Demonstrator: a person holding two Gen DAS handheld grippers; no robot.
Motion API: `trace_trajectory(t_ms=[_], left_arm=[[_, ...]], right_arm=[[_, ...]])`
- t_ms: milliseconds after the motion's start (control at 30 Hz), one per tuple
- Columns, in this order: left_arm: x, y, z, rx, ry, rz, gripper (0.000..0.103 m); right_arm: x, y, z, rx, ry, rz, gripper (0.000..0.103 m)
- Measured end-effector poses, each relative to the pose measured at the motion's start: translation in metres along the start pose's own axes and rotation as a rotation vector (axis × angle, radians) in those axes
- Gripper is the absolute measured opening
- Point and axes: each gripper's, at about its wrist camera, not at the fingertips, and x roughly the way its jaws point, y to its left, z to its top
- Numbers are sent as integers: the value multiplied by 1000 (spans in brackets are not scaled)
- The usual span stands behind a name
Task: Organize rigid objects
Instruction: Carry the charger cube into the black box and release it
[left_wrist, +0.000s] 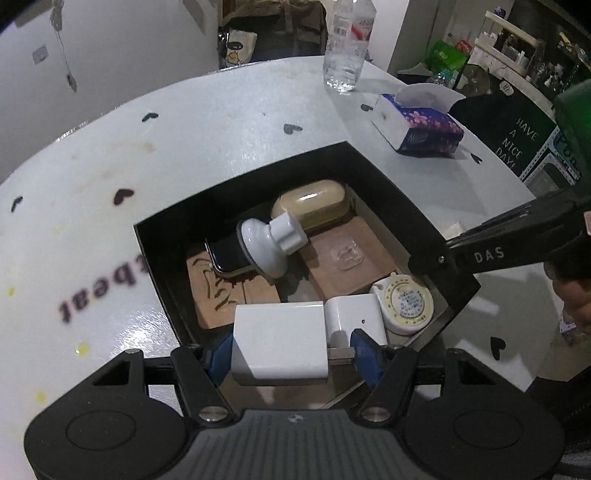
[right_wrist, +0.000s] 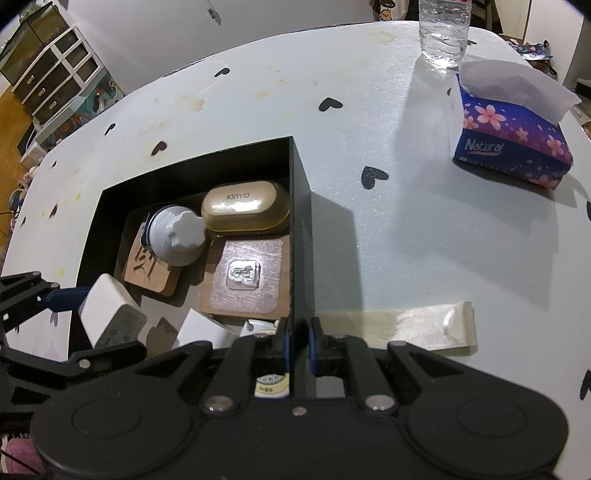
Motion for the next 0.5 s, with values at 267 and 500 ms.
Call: trace_trajectory(t_ms=[267, 500], left_arm=[[-1, 0, -1, -22, -6, -2, 81], [-9, 0, 0, -52, -12, -32, 81]], right_arm=[[0, 0, 0, -4, 3, -2, 11], [1, 1, 1, -8, 3, -3, 11]])
